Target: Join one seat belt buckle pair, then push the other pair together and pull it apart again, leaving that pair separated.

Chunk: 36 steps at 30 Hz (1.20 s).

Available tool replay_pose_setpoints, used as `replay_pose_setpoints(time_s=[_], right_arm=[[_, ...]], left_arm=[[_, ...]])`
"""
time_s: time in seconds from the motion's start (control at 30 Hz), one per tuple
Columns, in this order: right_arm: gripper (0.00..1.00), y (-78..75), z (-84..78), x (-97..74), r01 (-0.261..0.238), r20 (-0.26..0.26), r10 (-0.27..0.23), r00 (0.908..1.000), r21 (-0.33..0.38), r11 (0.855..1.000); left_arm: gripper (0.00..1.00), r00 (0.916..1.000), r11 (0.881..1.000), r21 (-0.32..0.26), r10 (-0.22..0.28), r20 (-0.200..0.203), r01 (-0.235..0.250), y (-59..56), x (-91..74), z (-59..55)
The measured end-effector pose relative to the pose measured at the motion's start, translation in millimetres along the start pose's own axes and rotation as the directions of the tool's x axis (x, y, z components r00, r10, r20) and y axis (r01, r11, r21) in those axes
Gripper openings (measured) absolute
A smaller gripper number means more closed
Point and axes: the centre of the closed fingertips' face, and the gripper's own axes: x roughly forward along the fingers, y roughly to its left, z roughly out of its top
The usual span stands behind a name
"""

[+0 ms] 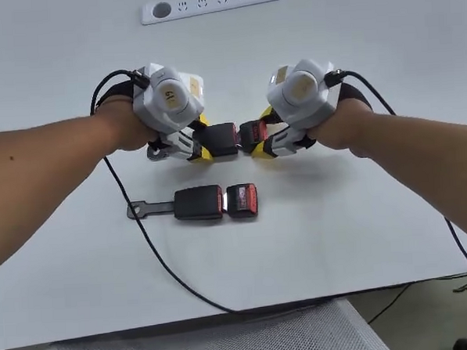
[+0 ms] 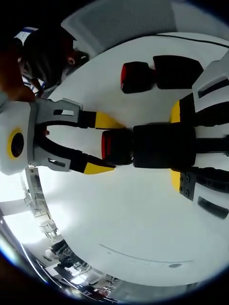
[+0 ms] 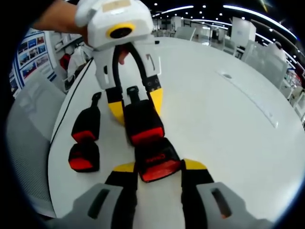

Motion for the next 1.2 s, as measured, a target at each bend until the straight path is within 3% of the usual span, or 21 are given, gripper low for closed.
replay_pose_setpoints(time_s=[0.3,0.63,0.9,1.2], right_arm=[[0.34,0.6,0.4,-1.0,0.024,0.017,-0.024,0.9996,0.038,0.999],[0.35,-1.6,-1.3,-3.0,0.020,0.011,-0.020,0.9997,0.026,0.999],[0.35,-3.8,-9.6,-13.0,0.025,0.002,-0.025,0.9997,0.025,0.999],[0.34,-2.4,-19.9,-20.7,0.008,0.020,-0.008,0.9998,0.010,1.000]], left_arm=[[0.33,1.0000,1.000,-0.011,0.004,0.008,-0.003,-0.5,-0.2,1.3],[0.33,1.0000,1.000,-0.004,-0.005,0.000,0.005,-2.8,-1.5,4.9],[0.33,0.9999,1.000,-0.008,-0.012,-0.010,0.012,-0.5,-1.9,3.7],[0.33,0.9995,1.000,-0.005,-0.023,-0.020,0.023,-6.3,-5.5,8.0]])
